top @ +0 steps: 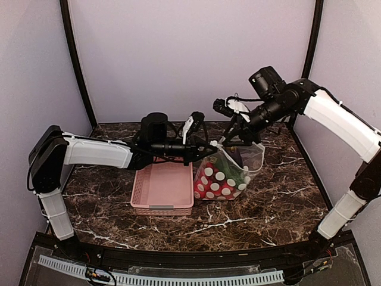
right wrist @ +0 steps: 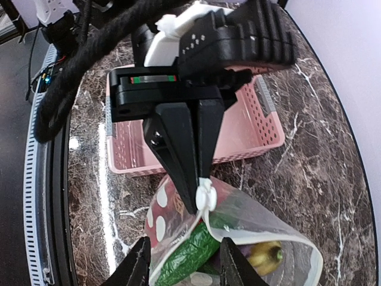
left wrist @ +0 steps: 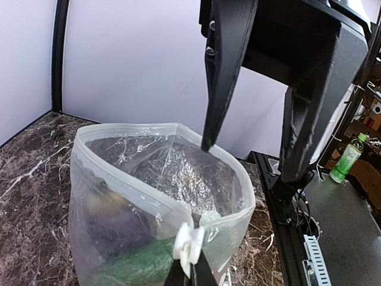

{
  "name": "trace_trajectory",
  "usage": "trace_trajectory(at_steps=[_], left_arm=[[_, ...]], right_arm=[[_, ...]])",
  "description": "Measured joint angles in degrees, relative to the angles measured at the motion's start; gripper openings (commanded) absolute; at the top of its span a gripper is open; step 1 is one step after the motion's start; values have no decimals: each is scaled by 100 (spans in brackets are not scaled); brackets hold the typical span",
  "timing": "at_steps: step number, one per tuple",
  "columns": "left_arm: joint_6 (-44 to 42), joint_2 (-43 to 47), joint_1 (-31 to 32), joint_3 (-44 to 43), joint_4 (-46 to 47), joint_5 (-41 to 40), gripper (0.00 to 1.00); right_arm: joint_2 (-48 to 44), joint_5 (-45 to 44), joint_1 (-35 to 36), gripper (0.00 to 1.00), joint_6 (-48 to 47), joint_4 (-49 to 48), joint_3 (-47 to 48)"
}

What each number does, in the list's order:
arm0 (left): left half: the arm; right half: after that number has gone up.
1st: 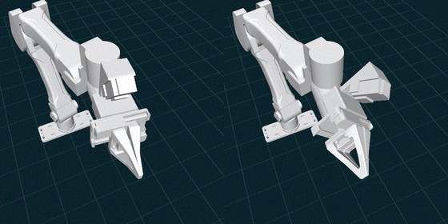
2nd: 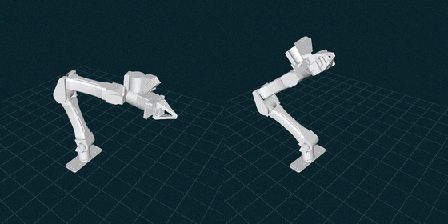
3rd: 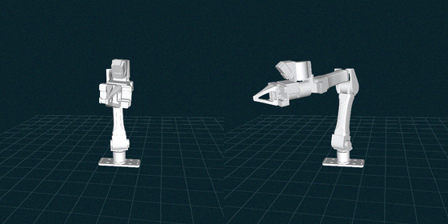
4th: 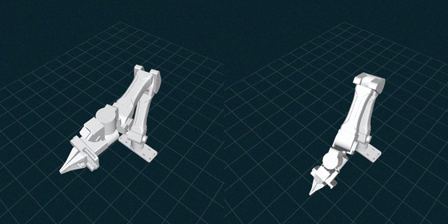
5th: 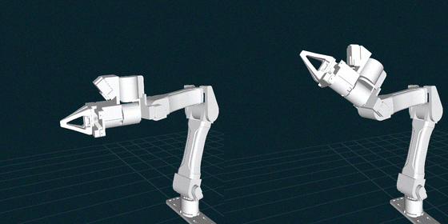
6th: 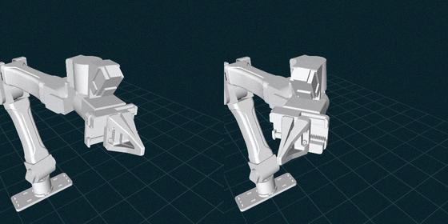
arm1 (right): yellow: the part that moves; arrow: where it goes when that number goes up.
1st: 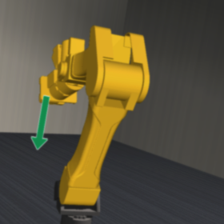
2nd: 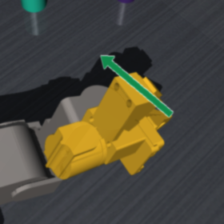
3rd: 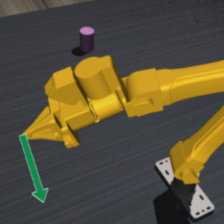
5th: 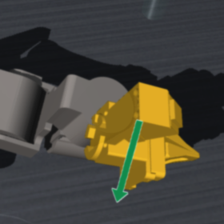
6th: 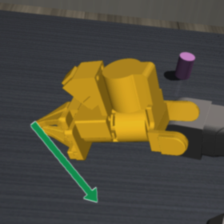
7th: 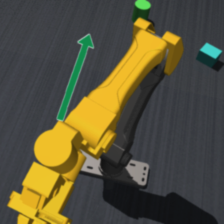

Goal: Place the food in the zip-top bag and seal the zipper
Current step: Hold the zipper food storage bag at the center of the board, then zip the zipper on the zipper food storage bag.

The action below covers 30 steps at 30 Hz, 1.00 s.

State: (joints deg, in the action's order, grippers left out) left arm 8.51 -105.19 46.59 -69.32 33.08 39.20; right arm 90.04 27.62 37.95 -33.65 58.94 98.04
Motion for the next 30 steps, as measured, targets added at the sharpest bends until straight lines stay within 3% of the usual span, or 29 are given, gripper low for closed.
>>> trace_trajectory(at_steps=[8, 19, 30], left_arm=[[-247, 201, 103, 184, -11, -138, 1], [-247, 273, 122, 380, 120, -245, 1], [-133, 302, 122, 520, 372, -264, 1]], right_arm=[[378, 208, 157, 37, -142, -111, 55], [610, 219, 184, 21, -140, -223, 83], [614, 225, 219, 21, -127, -243, 85]])
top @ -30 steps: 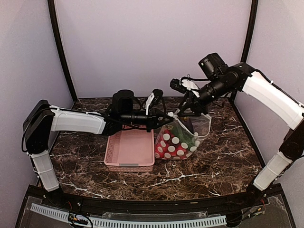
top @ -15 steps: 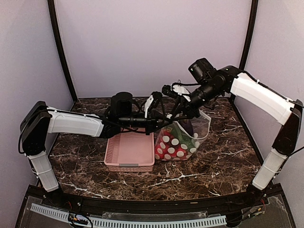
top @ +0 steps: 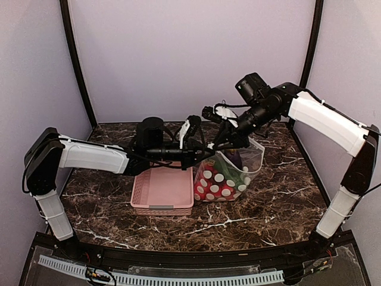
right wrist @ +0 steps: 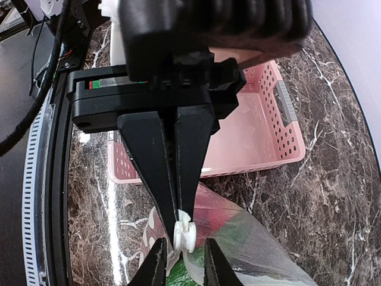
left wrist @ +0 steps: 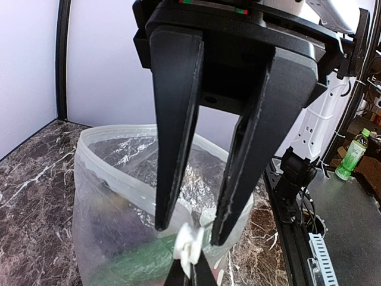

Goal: Place the food in the zip-top bag and seal the zipper
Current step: Zip the zipper on the zipper food storage bag.

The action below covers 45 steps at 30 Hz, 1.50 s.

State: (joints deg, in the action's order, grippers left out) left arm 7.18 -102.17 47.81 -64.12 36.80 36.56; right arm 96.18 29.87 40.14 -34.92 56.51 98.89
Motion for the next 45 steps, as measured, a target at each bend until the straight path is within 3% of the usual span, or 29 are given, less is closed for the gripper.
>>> trace_trajectory(at_steps=[8, 17, 29, 45], left_arm=[[256, 0, 0, 103, 382, 4, 1], [546, 0, -2, 205, 671, 0, 1], [699, 70, -74, 608, 1178, -258, 1], [813, 190, -236, 914, 1493, -535, 1]], right_arm=[[0, 37, 15, 20, -15, -127, 0], [0, 136, 26, 0, -11, -212, 0], [0, -120, -20, 0, -315, -210, -74], [-79, -415, -798, 0, -732, 133, -273]])
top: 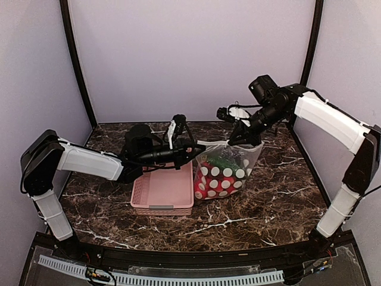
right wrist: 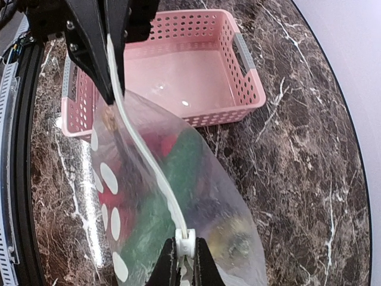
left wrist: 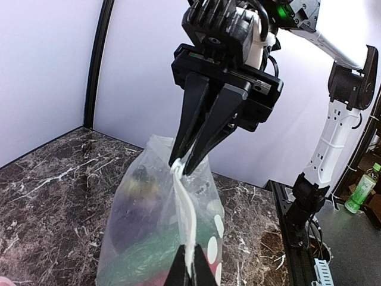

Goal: Place the food in the zip-top bag and seal the zipper
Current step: Zip the zipper on the zipper food storage bag.

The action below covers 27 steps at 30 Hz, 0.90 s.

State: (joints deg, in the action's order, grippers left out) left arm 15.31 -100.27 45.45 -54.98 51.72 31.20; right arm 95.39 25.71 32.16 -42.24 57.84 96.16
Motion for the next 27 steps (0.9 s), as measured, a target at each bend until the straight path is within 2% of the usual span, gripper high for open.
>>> trace_trajectory(at_steps=[13, 27], left_arm=[[210, -2, -149, 162, 210, 24, 1], [481, -184, -293, 199, 496, 131, 1]], right_arm=[[-481, -264, -708, 0, -219, 61, -516], [-605, -308, -1379, 0, -444, 94, -833]])
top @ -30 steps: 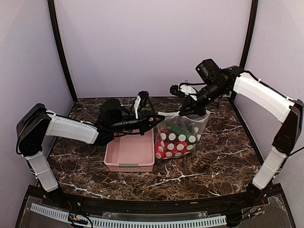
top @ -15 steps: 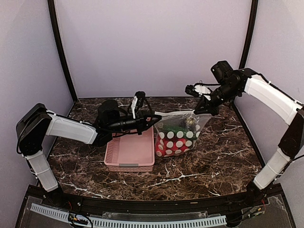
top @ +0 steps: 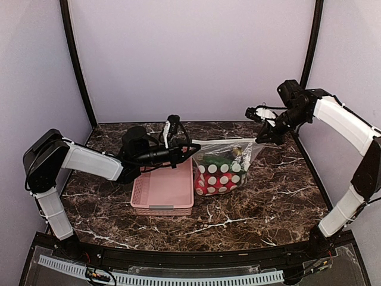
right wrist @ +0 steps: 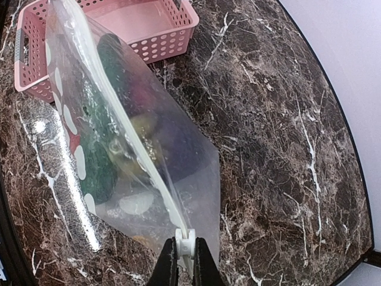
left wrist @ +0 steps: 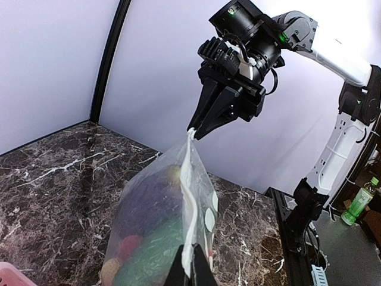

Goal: Place the food in the zip-top bag and seal the zipper
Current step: Zip the zipper on the zipper food storage bag.

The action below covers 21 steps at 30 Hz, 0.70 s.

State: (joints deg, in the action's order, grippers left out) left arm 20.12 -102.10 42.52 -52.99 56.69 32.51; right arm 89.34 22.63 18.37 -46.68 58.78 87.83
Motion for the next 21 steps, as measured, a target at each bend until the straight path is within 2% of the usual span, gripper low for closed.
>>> trace_trajectory(at_steps=[21], left_arm=[[269, -295, -61, -98, 280, 105, 1]], right_arm=[[-96, -68, -417, 0, -151, 46, -164]])
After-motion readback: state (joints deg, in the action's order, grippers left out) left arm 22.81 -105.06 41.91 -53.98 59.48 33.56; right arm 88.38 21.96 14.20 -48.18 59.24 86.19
